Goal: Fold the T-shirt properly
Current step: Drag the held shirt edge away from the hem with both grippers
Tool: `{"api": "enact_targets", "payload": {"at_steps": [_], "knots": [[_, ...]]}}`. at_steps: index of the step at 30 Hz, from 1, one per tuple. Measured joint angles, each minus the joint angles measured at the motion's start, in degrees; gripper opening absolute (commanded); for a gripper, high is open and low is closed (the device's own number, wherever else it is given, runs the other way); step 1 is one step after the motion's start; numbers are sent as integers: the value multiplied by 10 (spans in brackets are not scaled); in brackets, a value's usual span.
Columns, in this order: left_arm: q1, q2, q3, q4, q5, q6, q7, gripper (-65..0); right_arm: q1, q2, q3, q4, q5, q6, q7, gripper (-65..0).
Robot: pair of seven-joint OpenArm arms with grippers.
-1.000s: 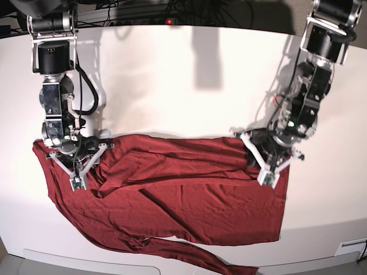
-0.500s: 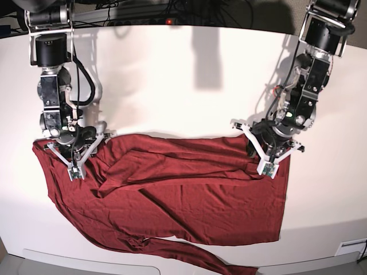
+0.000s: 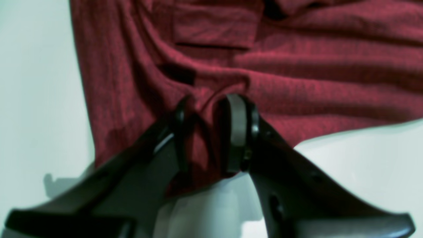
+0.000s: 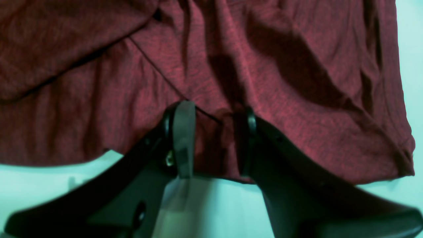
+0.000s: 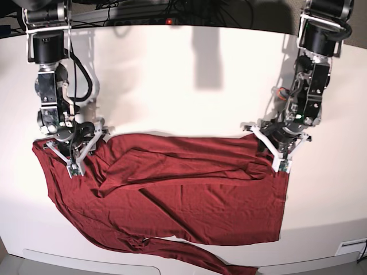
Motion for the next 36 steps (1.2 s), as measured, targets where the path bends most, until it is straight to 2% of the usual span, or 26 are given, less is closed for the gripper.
{"api": "enact_targets", "payload": {"at_steps": [6,12,26,31,34,36], "knots": [[26,-29,-2,16,-31,-9,1,-490,-19,17,0,3,5,15,3,-446],[59,-45,-3,50,-32,-10,3,-491,-47,25,0,21,13,22,-1,-446],[144,-51,-7,125,-21,-2,-7,-491,-150,27,3,126,8,13,-24,-446],[177,-51,-34,147,-15,-4,-6,-491,-200,27,3,156,8,10,-17,-446],[204,-51,-57,163,-16,-13,-6,-491,-223,26,14,168,9,-4,-11,-446],[217,-54,-71,168,-17,-38,-7,-491,-241,26,28,176,13,-4,-3,-446]]}}
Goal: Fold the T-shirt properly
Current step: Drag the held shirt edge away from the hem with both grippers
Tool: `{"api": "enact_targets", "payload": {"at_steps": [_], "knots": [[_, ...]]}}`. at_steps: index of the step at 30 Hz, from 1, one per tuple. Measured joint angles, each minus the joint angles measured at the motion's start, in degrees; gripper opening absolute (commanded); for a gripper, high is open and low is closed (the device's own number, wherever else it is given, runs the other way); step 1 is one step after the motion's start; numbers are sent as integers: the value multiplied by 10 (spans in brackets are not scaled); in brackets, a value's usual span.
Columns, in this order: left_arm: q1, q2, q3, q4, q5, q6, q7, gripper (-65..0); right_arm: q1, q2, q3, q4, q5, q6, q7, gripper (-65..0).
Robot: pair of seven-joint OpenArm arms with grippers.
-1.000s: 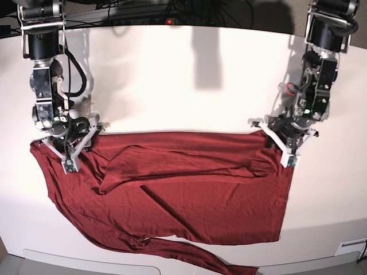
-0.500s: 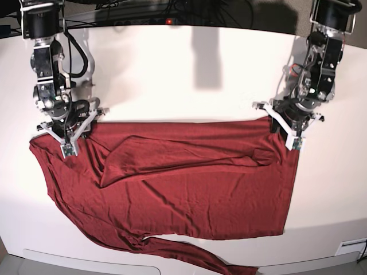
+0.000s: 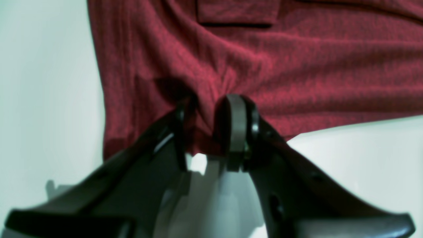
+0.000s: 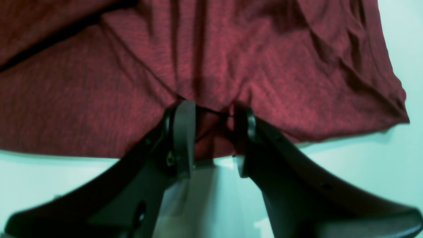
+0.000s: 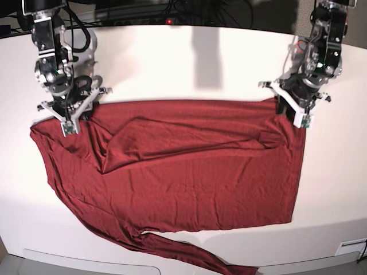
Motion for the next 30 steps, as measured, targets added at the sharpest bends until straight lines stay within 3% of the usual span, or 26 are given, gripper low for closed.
{"api": "enact_targets", "payload": {"at_steps": [11,20,30], "knots": [[58,-18,-10,26,-22,-14,-19,-491,-120,0,35,99,-3,-4,-23,-446],[167,-20,-11,118,-19,-6,2,-491,-183,0,35,148,-7,-29,-42,-446],[216,-20,-11,132,-20,-7,-18,-491,-243,0,35,178,-17,-56,-43,-446]]}}
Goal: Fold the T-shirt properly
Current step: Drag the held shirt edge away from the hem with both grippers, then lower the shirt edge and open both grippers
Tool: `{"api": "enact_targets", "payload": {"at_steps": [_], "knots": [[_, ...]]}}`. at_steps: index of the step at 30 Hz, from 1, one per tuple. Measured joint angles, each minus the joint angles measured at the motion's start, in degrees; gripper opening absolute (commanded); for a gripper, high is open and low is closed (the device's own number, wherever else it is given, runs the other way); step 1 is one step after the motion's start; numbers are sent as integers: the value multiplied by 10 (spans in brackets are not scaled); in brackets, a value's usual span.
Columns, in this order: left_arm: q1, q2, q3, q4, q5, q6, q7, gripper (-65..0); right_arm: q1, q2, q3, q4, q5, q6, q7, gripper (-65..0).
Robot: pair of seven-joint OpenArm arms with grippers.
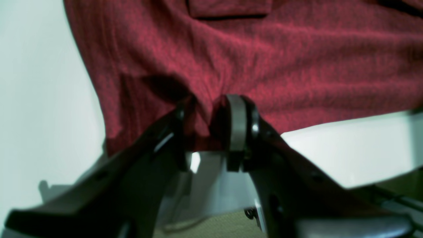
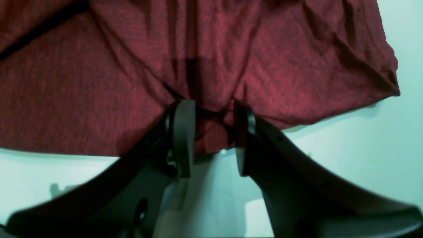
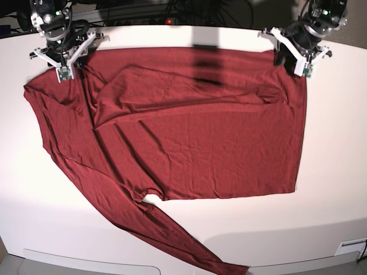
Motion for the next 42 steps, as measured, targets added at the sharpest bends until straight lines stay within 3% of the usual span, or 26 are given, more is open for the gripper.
{"api": "enact_targets", "payload": {"at_steps": [7,16,29,42], "knots": [[37,0,-2,5,-7,-1,-26,-491,-24,-3,16,6,-12,-2,-4,-446],[44,-1,-2,9,1,-2,-29,-491,-60,-42,37,20,-18,-9,14,-446],[53,0,1,56,29,-2,35,-491,-33,-43,38,18,-17,-8,-1,-446],[42,0,2,64,31,-2,56,-491,-28,-45,37,34,-12,-4,-19,-446]]}}
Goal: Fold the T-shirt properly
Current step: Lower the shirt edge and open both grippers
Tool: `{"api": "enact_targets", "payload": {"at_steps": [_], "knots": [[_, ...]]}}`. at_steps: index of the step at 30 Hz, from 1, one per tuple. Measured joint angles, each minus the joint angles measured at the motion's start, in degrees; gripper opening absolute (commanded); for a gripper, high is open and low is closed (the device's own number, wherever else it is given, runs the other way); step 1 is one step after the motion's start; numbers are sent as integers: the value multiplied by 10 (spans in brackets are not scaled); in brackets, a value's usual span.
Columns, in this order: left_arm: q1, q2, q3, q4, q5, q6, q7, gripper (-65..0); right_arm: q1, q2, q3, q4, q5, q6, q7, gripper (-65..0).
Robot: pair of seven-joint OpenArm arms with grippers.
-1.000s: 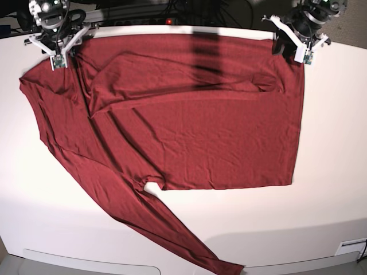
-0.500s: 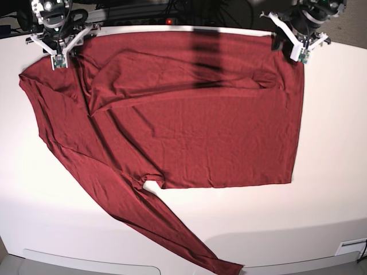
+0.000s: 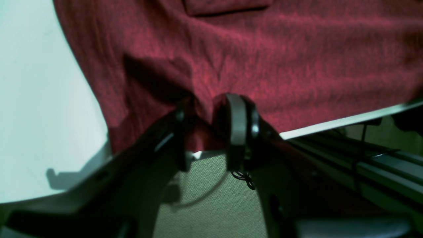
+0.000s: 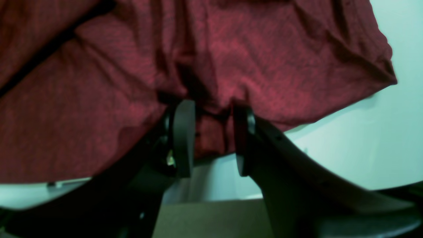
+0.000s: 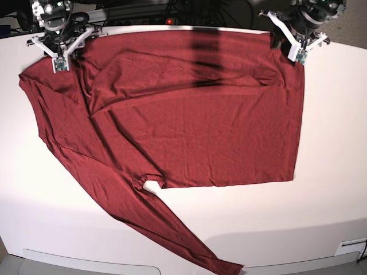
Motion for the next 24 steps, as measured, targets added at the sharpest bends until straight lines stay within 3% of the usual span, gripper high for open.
{"api": "enact_targets", "payload": {"at_steps": [12,17,24], "knots": [[-4,2,3,62,8,1,38,-491,-5,-4,-3,72,3,10,-23,-446],[-4,3,3,93,50,0,33,-491,-5,-4,-3,72,3,10,-27,-446],[-4,3,3,93,49,0,31,-491,-5,-3,-3,72,-31,10,-27,-446]]}}
